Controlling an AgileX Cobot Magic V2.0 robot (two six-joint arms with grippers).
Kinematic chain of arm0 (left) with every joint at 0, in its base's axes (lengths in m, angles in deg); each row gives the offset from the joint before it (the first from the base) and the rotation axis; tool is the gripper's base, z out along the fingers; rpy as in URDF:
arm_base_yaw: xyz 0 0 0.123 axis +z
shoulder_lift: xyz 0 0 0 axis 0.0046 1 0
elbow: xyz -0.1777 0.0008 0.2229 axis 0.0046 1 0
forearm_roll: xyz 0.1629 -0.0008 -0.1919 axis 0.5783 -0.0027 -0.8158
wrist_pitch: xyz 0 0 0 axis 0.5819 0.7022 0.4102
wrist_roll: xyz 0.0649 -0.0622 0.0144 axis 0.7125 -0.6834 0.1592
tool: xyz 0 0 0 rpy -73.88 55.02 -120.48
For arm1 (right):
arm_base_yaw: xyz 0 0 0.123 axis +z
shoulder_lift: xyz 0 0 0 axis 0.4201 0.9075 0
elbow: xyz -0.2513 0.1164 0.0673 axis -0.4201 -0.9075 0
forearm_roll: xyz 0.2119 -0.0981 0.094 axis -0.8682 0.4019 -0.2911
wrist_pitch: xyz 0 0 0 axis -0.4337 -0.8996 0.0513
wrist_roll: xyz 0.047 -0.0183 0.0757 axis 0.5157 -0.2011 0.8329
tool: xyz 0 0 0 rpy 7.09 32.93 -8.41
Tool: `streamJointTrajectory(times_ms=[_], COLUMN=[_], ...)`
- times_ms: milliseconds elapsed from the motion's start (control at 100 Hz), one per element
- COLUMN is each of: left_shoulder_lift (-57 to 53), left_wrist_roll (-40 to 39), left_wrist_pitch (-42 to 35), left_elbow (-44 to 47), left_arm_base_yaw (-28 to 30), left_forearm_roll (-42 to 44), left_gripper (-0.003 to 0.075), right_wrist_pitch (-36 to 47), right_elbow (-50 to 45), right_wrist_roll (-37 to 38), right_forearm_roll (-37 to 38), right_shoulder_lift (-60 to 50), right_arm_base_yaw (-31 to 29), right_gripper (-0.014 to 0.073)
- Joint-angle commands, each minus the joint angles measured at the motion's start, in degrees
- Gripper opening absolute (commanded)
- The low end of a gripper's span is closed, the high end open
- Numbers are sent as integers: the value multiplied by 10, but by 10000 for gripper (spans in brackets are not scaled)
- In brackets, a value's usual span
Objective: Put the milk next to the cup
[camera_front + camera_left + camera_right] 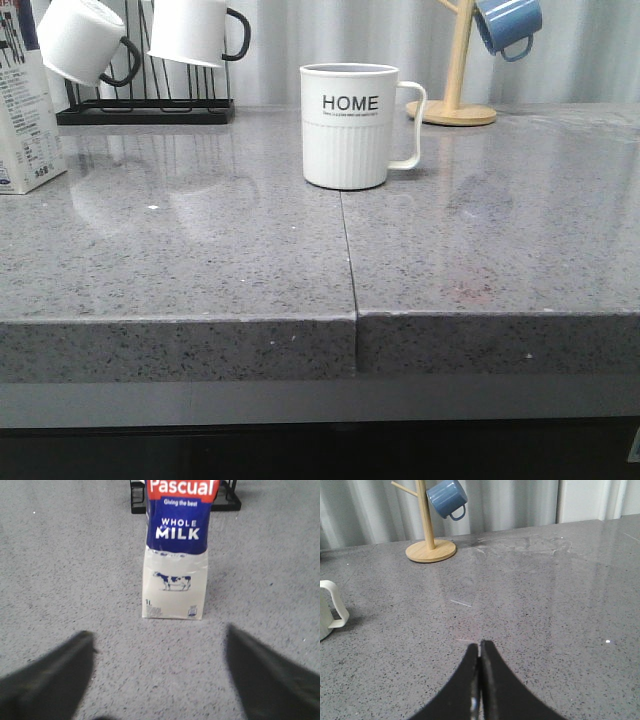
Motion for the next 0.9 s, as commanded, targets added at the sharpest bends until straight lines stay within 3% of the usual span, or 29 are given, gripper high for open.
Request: streamJointTrajectory(times_ms=[0, 160, 360, 520, 890], left_shoulder_lift=[12, 52, 124, 181, 312], left_wrist_roll=[-6, 2, 8, 8, 10], left_wrist_pitch=[-60, -108, -239, -301, -360], left_elbow=[-20, -20, -20, -26, -108], left_arm_base_yaw=[-5, -14, -34, -26, -20], left_forearm_roll=[-31, -30, -24, -24, -11], left_gripper=[705, 627, 625, 625, 625], right_wrist_pitch=[42, 42, 42, 42, 42], right_elbow=[15, 15, 15, 15, 15], right_wrist_roll=[0, 0, 0, 0, 0], right_forearm_roll=[4, 4, 4, 4, 4], right_shoulder_lift=[3, 3, 3, 3, 3], right_arm_base_yaw=[-4, -4, -4, -4, -4], right_gripper=[-68, -68, -68, -68, -68])
